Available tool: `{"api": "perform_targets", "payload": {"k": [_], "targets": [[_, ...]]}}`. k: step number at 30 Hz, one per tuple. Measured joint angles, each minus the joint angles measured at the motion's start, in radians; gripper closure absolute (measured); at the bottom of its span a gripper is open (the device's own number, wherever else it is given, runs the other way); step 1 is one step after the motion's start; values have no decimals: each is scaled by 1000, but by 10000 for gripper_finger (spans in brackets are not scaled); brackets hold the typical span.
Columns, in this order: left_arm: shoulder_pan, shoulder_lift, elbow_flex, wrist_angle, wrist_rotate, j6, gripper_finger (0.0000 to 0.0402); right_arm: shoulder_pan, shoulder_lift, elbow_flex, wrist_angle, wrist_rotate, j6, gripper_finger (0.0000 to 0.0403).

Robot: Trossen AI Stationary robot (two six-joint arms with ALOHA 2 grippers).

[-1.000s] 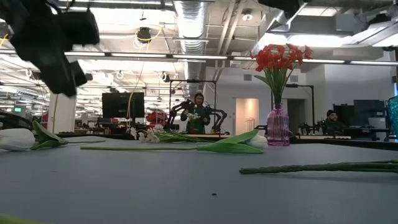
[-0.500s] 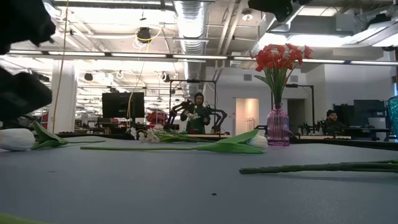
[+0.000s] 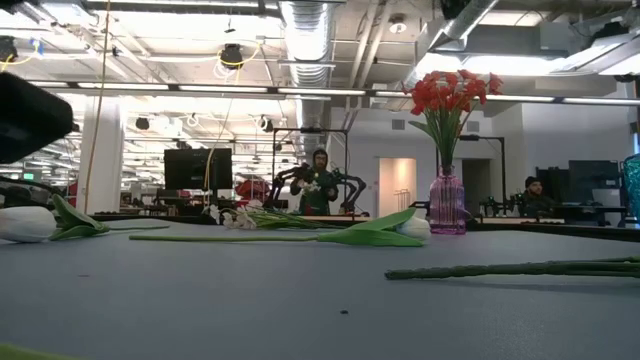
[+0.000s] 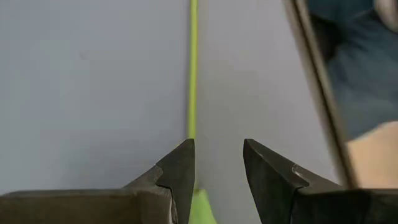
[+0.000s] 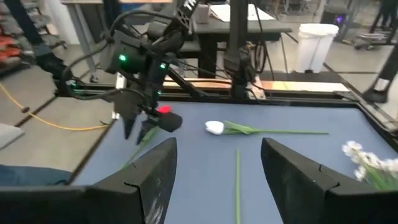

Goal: Sort flowers into vase by color
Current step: Put the red tulip into the purple vase

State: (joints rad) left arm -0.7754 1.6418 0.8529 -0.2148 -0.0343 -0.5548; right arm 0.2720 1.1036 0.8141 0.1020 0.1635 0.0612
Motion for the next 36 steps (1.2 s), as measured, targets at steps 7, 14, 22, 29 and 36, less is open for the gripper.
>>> {"api": "perform_targets", "payload": {"k": [7,14,22,29,36], "targets": [[-18,87,32,-30,-47,-38,276,72,23,0,76,20,2,143],[-75,139,63,-73,-135,-34,285,132,48,0,85,101,11,143],[-106,139,93,-157,-182,-94,386,168,90,0,156,102,19,143],[-92,123,115,-200,-197,-98,400,198,89,0,172,101,19,143],[-17,59,243,-323,-323,0,401,210,183,0,179,101,21,143]]}}
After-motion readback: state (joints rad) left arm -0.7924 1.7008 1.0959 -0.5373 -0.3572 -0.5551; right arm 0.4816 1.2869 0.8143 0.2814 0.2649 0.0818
